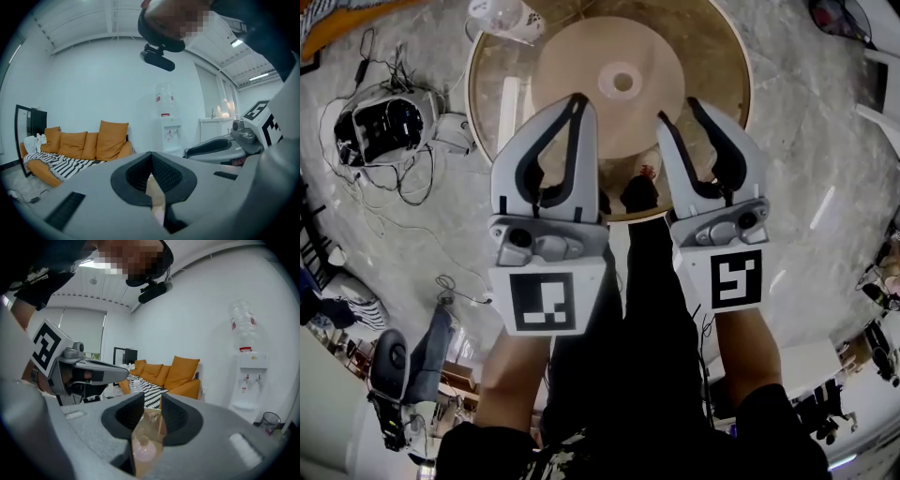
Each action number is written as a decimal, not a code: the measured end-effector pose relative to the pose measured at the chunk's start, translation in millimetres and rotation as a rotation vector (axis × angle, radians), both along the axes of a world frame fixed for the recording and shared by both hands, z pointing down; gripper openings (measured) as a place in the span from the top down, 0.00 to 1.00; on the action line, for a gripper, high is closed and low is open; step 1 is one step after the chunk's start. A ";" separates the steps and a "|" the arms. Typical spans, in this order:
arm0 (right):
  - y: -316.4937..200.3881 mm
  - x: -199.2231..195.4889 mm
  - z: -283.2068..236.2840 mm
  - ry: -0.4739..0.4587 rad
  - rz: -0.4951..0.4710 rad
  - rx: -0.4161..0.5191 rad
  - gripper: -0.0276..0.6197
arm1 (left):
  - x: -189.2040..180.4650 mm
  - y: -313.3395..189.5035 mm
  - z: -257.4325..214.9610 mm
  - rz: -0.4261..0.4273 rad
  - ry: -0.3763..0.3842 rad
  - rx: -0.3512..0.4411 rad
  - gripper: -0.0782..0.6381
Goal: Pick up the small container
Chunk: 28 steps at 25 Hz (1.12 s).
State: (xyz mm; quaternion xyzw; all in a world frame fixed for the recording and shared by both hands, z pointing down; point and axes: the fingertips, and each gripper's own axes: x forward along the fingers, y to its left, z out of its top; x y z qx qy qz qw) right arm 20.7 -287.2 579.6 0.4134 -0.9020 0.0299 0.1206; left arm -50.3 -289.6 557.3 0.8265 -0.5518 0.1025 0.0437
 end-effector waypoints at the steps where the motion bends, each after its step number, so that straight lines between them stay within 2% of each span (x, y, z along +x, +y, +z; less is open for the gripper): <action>1: -0.7 0.4 3.5 -0.002 0.007 0.004 0.78 | 0.5 -0.6 3.9 -0.002 0.002 0.000 0.88; 13: 3.1 -15.4 63.7 0.000 -0.028 -0.031 0.78 | 1.3 -1.0 64.4 0.002 -0.022 -0.017 0.88; 28: 0.3 -20.6 143.3 0.040 -0.039 -0.098 0.75 | -1.0 0.5 131.7 0.019 -0.017 -0.077 0.88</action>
